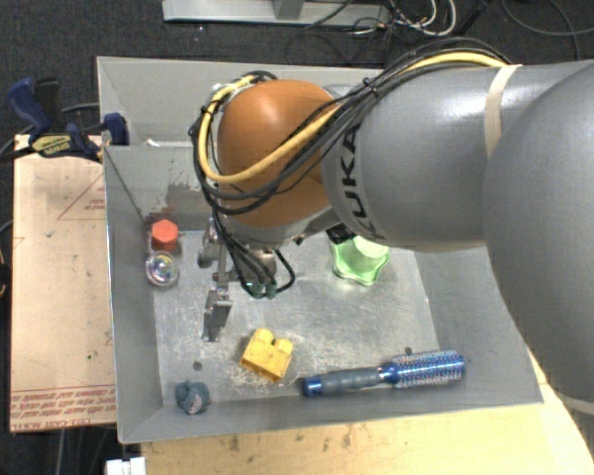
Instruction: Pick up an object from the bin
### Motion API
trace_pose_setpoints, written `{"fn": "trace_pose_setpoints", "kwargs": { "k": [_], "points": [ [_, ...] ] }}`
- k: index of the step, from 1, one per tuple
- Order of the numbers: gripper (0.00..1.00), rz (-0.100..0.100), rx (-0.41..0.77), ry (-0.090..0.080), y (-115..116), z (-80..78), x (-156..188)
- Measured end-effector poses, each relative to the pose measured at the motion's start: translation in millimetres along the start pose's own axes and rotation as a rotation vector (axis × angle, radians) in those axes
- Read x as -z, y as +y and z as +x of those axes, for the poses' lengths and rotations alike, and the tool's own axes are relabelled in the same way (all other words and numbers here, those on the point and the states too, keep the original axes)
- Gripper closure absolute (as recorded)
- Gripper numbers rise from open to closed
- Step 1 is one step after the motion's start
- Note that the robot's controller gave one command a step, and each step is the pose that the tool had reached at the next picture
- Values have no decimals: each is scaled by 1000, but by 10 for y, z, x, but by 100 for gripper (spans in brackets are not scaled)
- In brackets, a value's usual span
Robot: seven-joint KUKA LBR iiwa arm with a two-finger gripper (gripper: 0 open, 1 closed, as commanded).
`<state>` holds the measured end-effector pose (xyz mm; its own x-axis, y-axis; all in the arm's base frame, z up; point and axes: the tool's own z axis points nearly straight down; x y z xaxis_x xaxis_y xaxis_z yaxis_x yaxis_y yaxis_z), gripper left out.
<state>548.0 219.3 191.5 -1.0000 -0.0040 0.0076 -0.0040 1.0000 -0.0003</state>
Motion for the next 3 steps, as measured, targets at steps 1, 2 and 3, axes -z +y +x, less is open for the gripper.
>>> {"fn": "trace_pose_setpoints", "kwargs": {
  "k": [1, 2, 3],
  "points": [
    [0, -3, 169, -16, -643, -67, -964],
    [0, -2, 454, -35, -1384, 339, -1128],
    [0, 1, 363, -26, -1814, 534, -749]
  ]
}}
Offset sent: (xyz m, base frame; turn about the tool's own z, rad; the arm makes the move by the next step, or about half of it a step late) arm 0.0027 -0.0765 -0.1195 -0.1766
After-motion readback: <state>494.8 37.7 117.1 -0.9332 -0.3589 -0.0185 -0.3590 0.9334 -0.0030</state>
